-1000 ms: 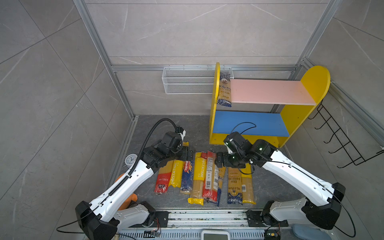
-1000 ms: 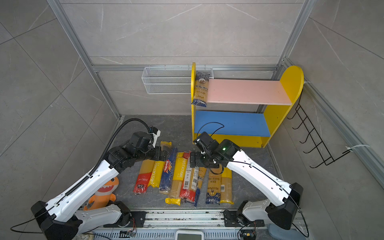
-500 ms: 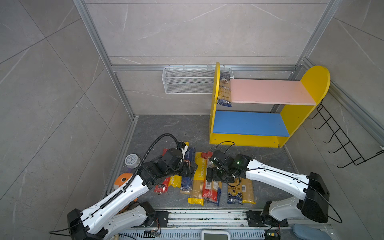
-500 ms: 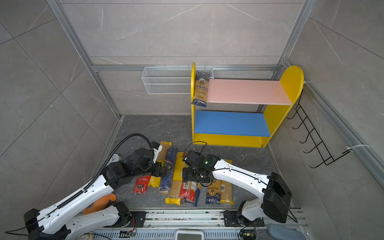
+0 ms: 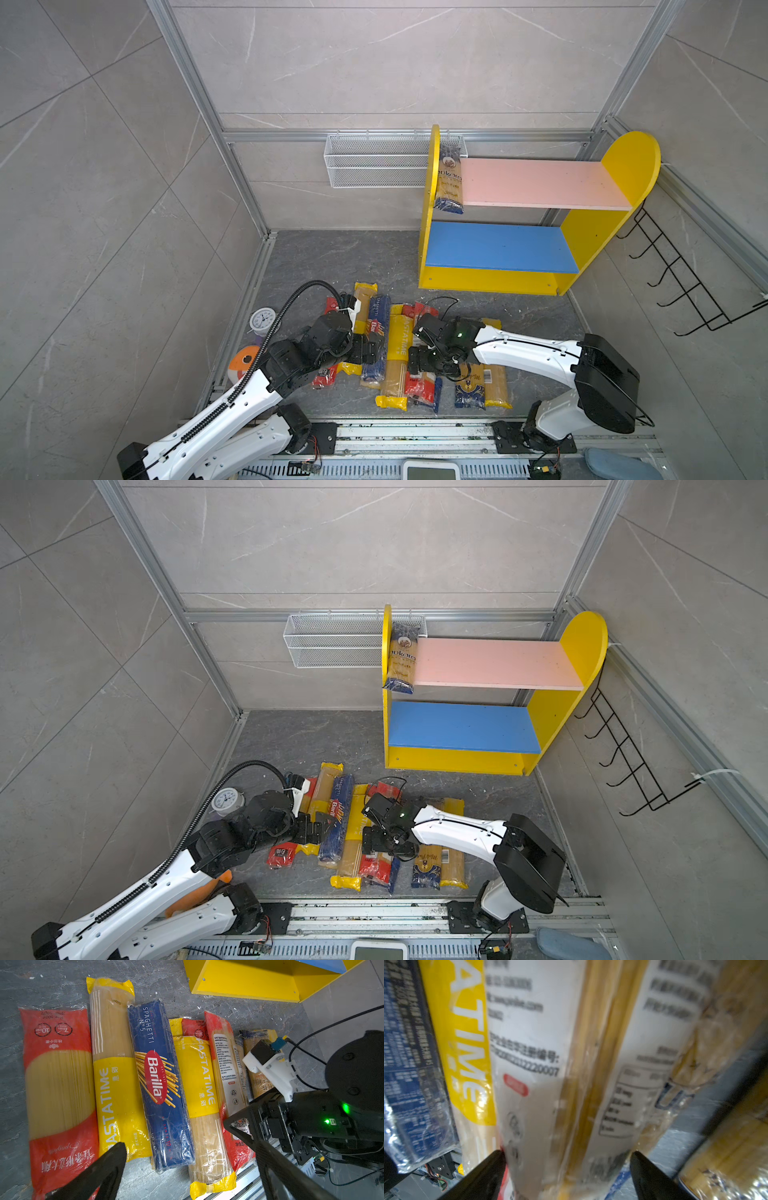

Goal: Place and organize the pasta boxes and bags onto the shelf
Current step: 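Lower the right gripper onto the red-and-white spaghetti pack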

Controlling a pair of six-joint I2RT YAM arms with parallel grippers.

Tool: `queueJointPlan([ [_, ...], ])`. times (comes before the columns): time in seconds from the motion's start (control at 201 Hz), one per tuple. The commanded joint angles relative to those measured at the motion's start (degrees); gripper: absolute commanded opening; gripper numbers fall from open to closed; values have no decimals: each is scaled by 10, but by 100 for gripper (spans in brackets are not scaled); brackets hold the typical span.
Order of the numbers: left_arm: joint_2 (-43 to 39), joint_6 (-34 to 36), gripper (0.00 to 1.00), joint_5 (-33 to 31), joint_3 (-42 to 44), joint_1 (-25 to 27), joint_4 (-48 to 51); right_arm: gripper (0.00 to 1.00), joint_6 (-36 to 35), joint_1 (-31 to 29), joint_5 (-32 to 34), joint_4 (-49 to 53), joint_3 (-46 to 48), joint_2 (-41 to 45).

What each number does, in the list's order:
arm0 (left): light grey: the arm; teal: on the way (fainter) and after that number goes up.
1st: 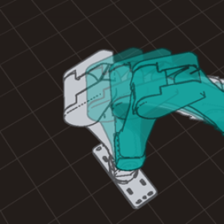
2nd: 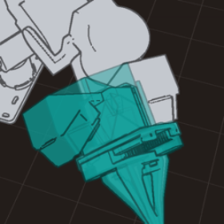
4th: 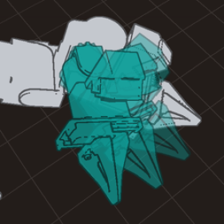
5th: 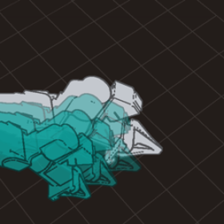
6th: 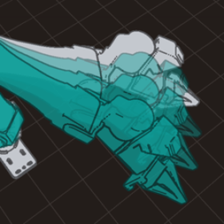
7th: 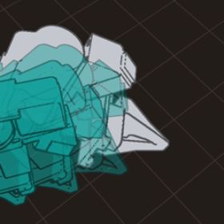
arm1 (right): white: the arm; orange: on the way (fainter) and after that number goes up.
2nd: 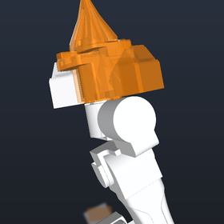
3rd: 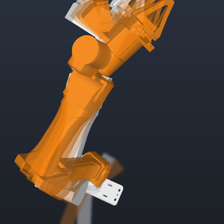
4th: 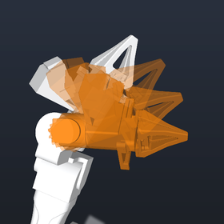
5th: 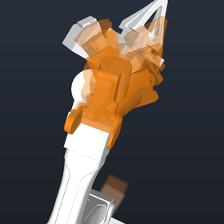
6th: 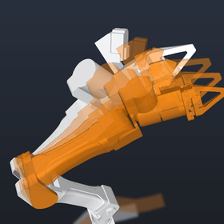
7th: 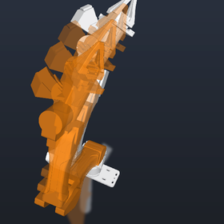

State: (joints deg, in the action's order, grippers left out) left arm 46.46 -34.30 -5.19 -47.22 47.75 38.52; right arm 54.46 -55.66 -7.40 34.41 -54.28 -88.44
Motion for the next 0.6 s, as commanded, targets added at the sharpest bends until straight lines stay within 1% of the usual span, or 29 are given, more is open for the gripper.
queueJointPlan([
  [0.0, -7, -8, 100, -10, -2, 2, 3, 96, 12, -3, -18, -34, 20, -17],
  [0.144, 0, -8, 100, -9, -6, 2, 2, 92, 14, -3, -28, -51, 36, -24],
  [0.204, 5, -7, 100, -8, -8, 3, 2, 88, 15, -3, -32, -54, 39, -28],
  [0.264, 8, -5, 100, -9, -10, 3, 1, 79, 17, -3, -35, -59, 44, -27],
  [0.334, 12, -4, 100, -9, -13, 3, 0, 63, 19, -4, -38, -64, 52, -21],
  [0.393, 14, -2, 100, -10, -14, 3, 0, 53, 20, -3, -39, -65, 57, -16],
  [0.448, 17, -1, 100, -10, -15, 4, -1, 47, 17, -3, -41, -65, 59, -13],
  [0.592, 26, 4, 100, -12, -21, 4, -3, 37, 13, -3, -44, -63, 60, -5],
])
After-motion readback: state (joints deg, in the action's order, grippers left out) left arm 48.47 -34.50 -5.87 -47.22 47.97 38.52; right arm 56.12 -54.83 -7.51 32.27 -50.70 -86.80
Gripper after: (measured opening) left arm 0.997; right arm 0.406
